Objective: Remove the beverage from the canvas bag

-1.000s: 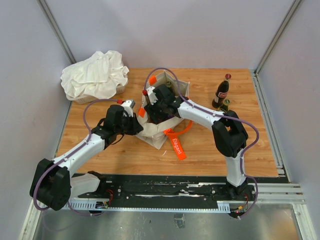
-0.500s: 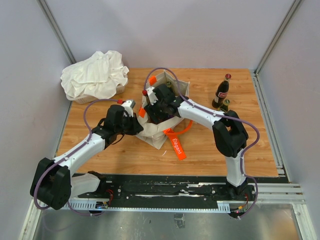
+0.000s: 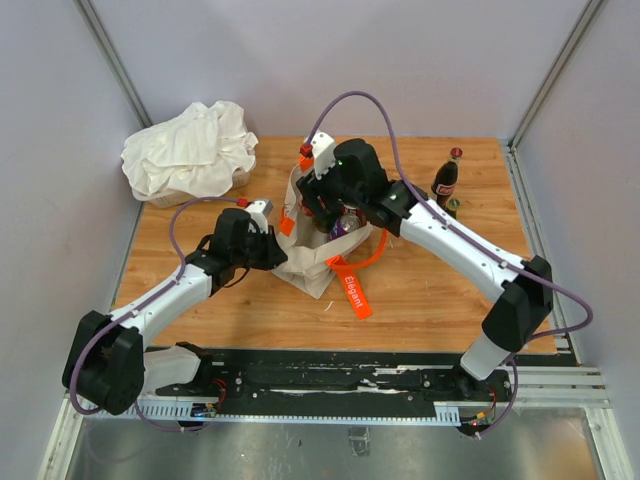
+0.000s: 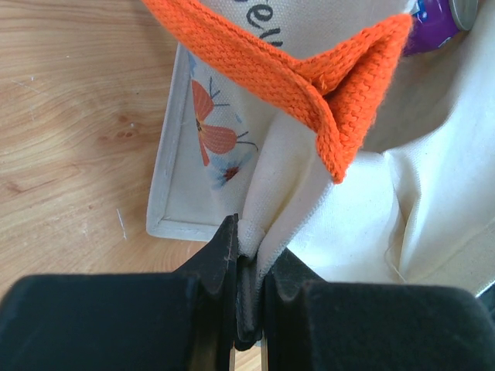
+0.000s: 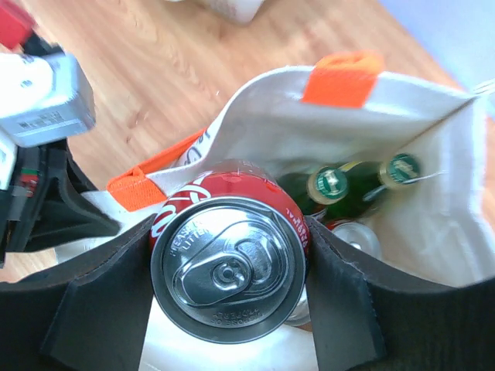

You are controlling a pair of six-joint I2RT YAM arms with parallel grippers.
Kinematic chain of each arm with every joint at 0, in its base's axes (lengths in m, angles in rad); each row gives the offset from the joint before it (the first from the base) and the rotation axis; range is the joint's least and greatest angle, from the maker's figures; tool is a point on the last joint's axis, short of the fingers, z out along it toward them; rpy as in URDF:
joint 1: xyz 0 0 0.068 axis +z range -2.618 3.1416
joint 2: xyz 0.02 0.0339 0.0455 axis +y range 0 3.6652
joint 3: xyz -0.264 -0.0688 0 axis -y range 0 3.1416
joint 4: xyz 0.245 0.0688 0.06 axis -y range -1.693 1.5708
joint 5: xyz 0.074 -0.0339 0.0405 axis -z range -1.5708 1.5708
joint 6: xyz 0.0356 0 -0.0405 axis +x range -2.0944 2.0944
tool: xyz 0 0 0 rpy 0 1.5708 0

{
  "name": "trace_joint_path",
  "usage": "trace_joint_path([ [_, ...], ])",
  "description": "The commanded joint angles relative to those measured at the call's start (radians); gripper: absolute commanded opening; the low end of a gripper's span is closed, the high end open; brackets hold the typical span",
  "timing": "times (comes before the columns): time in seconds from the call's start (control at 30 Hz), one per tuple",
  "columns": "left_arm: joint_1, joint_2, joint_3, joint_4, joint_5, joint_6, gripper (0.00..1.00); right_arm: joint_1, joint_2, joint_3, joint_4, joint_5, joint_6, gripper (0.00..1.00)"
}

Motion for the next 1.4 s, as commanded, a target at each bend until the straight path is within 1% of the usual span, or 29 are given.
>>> trace_joint_path([
  [0.0, -0.011, 0.035, -0.003, -0.072, -0.039, 0.034, 0.0, 0.021, -0.102, 0.05, 0.126, 0.16, -0.055, 0.01],
  [0.33, -0.011, 0.031, -0.004, -0.07, -0.044, 0.035, 0.0, 0.004, -0.192, 0.083, 0.183, 0.502, -0.214, 0.01],
  [0.43, -0.011, 0.031, -0.003, -0.069, -0.043, 0.037, 0.0, -0.04, -0.204, 0.089, 0.187, 0.574, -0.205, 0.01],
  [0.53, -0.01, 0.029, -0.002, -0.071, -0.046, 0.038, 0.0, -0.106, -0.213, 0.089, 0.178, 0.605, -0.166, 0.01],
  [0.7, -0.011, 0.026, -0.001, -0.071, -0.055, 0.038, 0.01, -0.232, -0.226, 0.06, 0.141, 0.591, -0.076, 0.01],
  [0.9, -0.011, 0.025, -0.009, -0.062, -0.054, 0.027, 0.01, -0.338, -0.241, -0.016, 0.119, 0.537, 0.023, 0.01],
  [1.0, -0.011, 0.026, -0.009, -0.06, -0.054, 0.026, 0.0, -0.384, -0.233, -0.052, 0.097, 0.456, 0.077, 0.01],
  [1.17, -0.011, 0.028, -0.004, -0.061, -0.06, 0.028, 0.0, -0.402, -0.212, -0.121, 0.085, 0.386, 0.112, 0.01],
  [1.37, -0.011, 0.034, -0.004, -0.063, -0.055, 0.026, 0.01, -0.411, -0.16, -0.182, 0.083, 0.349, 0.15, 0.01],
])
